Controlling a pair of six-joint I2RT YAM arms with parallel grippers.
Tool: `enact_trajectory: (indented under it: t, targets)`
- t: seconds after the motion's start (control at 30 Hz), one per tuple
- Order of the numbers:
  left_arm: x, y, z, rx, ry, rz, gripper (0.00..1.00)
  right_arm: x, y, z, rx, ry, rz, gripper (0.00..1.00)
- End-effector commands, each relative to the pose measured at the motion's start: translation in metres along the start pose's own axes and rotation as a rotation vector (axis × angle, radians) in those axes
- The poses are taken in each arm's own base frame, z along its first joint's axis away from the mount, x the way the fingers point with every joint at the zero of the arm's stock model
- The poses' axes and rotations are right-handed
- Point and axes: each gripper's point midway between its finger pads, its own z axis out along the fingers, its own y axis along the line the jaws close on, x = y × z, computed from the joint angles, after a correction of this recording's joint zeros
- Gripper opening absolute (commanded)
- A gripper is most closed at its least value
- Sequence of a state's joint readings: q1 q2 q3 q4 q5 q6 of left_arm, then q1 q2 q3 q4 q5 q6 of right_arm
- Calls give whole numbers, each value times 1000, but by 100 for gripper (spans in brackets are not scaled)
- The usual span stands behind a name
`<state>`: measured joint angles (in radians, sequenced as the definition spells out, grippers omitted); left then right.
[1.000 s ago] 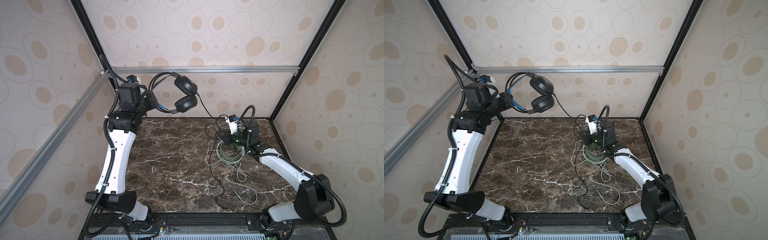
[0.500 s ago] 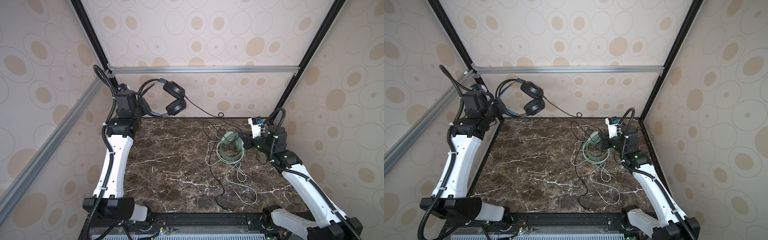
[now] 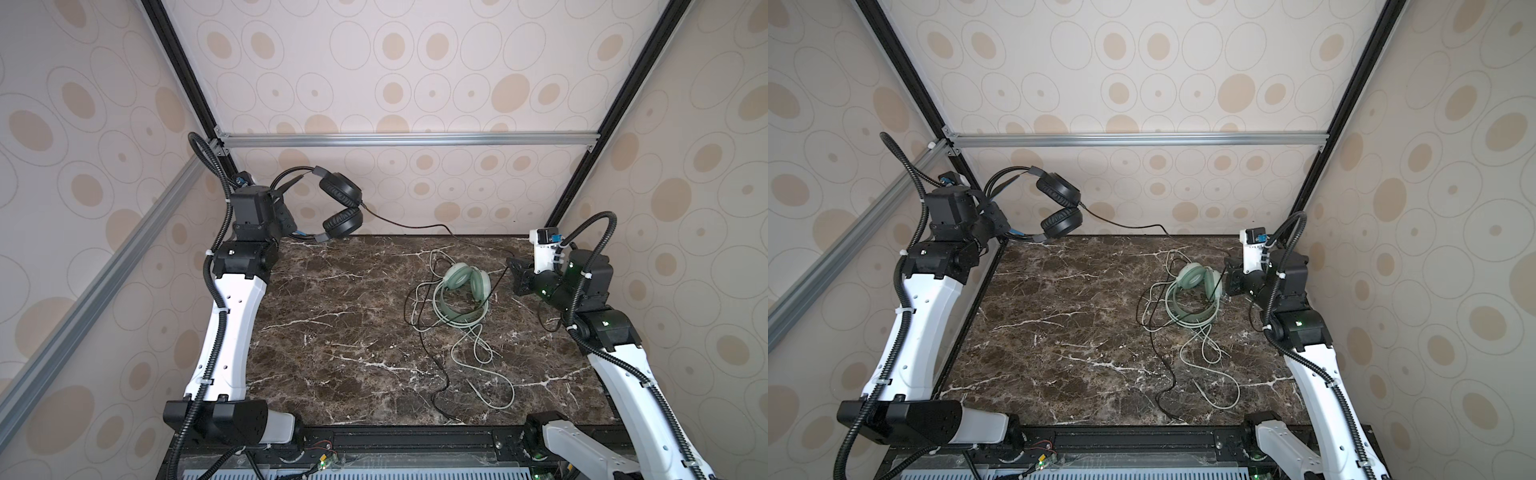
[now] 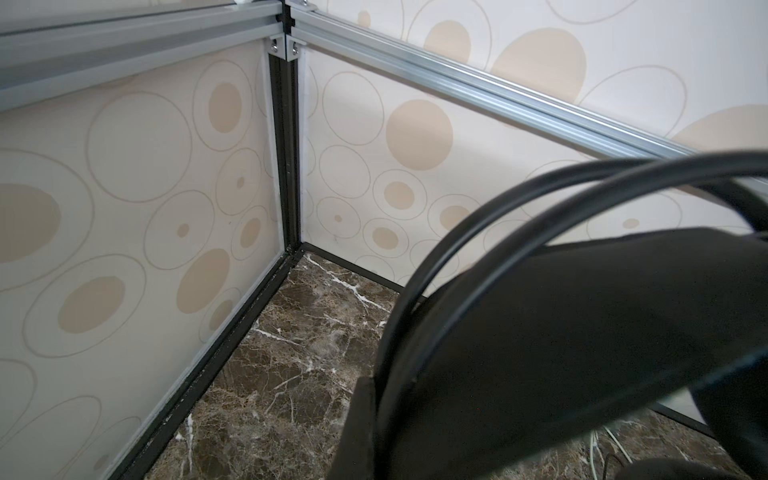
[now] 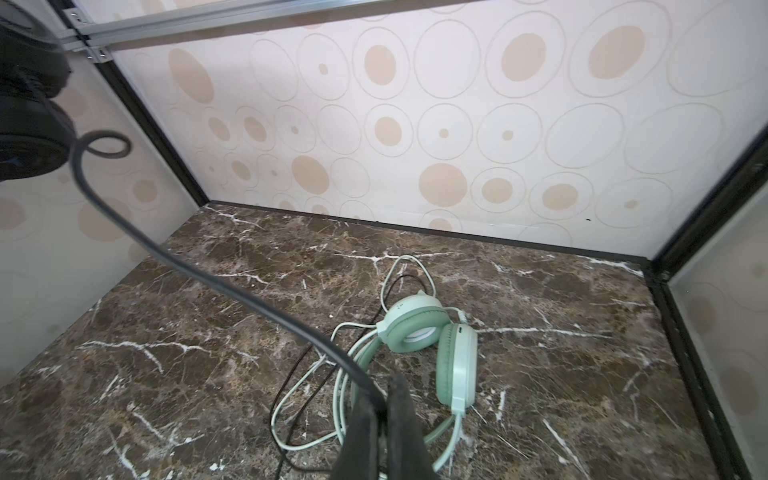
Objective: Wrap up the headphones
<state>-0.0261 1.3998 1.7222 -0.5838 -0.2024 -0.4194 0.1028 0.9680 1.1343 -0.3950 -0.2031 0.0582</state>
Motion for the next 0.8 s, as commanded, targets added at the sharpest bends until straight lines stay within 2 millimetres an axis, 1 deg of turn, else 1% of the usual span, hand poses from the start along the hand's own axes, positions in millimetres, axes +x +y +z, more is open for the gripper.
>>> enact_trajectory:
  t: [0.0, 0.1, 0.2, 0.33, 0.43, 0.53, 0.6, 0.67, 0.77]
  targets:
    - [-37, -2, -19, 24, -121, -26, 0, -5, -21, -8, 116, 20, 5, 0]
    - [-39, -14, -20, 88, -123, 0, 0, -8, -18, -7, 99, 21, -38, 0]
    - [-36, -25, -20, 140, -110, 26, 0, -13, -17, -4, 90, 35, -93, 0]
    - [-28, -38, -18, 179, -77, 43, 0, -36, 0, -4, 21, 2, -232, 0]
    - [-15, -54, -14, 209, -39, 71, 0, -50, 26, -5, -49, -13, -396, 0]
    - [-2, -73, -10, 250, -7, 108, 0, -61, 56, -6, -131, -5, -511, 0]
    - [7, -88, -7, 280, 20, 136, 0, -67, 84, -8, -196, -5, -580, 0]
    - [18, -100, -4, 296, 44, 170, 0, -79, 109, -11, -254, -29, -627, 0]
    - [35, -113, 1, 310, 75, 212, 0, -95, 145, -15, -331, -53, -698, 0]
